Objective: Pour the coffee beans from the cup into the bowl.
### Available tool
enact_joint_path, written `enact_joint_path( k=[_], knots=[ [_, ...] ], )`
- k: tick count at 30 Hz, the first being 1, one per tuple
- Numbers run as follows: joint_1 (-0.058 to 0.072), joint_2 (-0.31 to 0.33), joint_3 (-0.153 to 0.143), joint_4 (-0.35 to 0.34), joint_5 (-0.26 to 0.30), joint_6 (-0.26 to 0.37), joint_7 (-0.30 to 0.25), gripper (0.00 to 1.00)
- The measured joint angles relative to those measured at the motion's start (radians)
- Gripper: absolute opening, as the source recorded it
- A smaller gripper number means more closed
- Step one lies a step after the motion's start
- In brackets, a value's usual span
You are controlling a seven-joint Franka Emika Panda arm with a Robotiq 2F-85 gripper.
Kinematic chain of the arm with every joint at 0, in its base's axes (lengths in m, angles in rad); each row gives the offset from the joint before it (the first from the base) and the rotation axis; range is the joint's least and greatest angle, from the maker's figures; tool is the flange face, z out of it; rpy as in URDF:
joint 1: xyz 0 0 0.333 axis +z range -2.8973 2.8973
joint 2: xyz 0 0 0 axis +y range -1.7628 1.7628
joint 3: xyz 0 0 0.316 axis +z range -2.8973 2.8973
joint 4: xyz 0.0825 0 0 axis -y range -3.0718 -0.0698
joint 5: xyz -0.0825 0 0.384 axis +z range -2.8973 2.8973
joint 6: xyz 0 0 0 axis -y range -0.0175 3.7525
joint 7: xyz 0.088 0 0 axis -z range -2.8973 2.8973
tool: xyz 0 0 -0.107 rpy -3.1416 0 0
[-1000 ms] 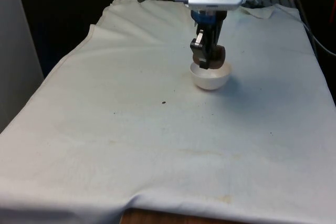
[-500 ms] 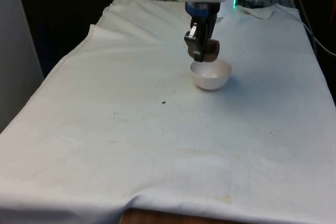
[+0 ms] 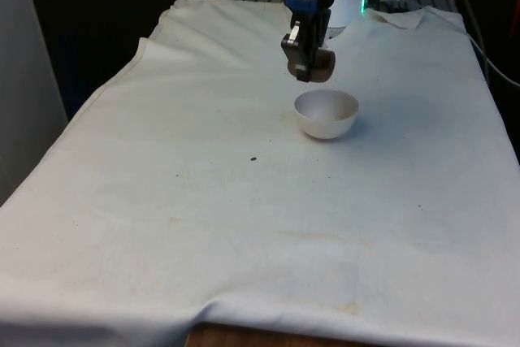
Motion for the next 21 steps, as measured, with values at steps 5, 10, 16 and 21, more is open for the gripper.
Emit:
enact_joint_path(
  k=[5, 10, 16, 21],
  knots=[
    [-0.001, -0.029, -0.004, -0.04, 0.0, 0.016, -0.003, 0.0],
    [-0.002, -0.059, -0.009, -0.084, 0.0, 0.028, -0.003, 0.0],
    [-0.002, -0.073, -0.015, -0.107, 0.0, 0.038, 0.001, 0.0],
    [-0.003, -0.085, -0.032, -0.122, -0.002, 0.04, 0.001, 0.0]
  ],
)
